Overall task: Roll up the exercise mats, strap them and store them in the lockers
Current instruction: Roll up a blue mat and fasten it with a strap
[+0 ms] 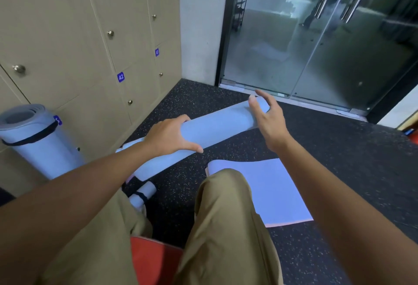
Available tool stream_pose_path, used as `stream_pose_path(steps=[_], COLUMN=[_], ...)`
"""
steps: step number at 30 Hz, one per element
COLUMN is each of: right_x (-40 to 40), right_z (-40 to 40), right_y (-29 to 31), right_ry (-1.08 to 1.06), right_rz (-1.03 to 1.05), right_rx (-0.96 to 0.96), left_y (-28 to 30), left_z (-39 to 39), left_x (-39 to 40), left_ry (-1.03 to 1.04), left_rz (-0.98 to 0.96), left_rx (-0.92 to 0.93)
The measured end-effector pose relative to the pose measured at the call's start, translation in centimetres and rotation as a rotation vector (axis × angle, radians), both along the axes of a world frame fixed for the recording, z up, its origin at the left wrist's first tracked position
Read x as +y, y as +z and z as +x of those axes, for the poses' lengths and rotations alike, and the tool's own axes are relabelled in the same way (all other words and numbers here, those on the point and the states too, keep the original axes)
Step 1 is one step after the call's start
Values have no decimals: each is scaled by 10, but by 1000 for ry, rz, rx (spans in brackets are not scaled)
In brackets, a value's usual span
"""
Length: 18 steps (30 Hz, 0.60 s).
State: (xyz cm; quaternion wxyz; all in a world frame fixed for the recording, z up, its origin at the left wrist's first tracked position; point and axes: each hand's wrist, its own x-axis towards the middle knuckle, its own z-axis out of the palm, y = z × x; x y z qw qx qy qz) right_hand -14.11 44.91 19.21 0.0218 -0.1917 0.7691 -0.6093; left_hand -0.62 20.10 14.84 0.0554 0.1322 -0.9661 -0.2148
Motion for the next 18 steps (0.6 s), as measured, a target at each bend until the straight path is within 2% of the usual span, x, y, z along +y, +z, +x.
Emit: stream_pose_path(steps=[3, 13, 18], right_x=[-8, -74, -91], right_z=[2, 43, 49], right_y=[5, 16, -4], right_ry=[117, 183, 255], right_rz=[24, 199, 318], right_rx=[12, 364, 394], left_y=[-14, -55, -72], left_z=[10, 25, 22], left_x=[-7, -4, 1], left_ry=[3, 14, 16], left_rz=[125, 316, 504], left_rx=[9, 78, 175])
